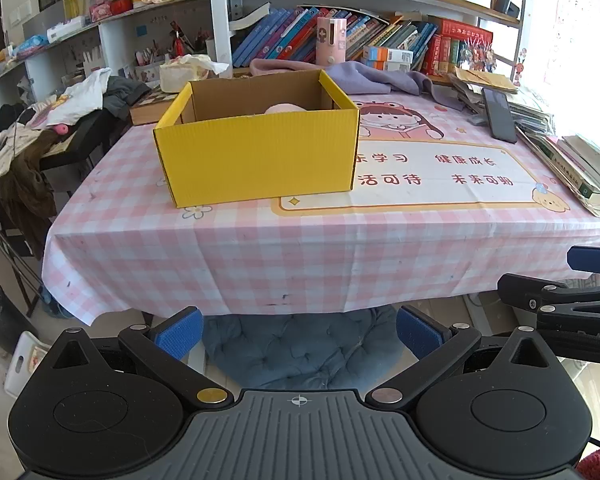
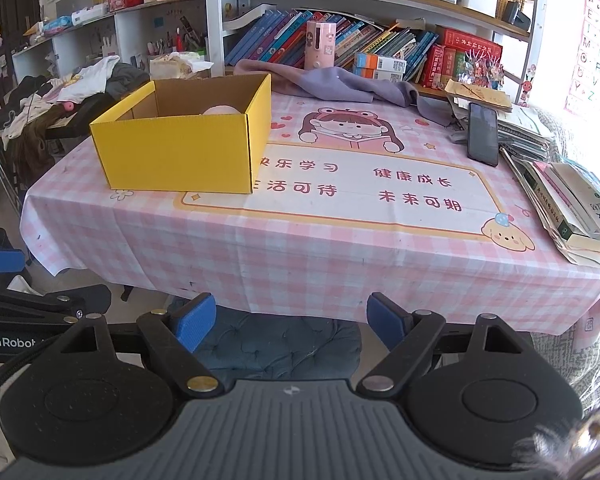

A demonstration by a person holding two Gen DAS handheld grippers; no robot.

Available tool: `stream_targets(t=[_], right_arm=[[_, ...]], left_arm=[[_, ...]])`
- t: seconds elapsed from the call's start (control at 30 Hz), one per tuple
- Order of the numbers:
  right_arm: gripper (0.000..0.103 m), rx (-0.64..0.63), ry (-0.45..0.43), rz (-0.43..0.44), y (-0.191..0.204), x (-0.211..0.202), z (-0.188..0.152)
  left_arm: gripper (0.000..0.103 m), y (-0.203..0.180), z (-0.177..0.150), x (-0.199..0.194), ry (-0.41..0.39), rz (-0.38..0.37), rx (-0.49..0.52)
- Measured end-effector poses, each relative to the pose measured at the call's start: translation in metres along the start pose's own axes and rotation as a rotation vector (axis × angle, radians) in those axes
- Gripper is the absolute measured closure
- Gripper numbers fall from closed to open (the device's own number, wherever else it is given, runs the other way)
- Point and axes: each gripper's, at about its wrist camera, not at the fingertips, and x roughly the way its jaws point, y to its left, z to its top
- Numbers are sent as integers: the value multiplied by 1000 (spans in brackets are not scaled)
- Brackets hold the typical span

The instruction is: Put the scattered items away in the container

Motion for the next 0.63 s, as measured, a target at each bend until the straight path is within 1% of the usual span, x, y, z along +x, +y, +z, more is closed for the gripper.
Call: stream_targets(t=[0.63], right_arm=[[21, 1, 3, 0, 0, 1, 0]], left_arm=[[0, -1, 1, 1, -3, -5, -6]])
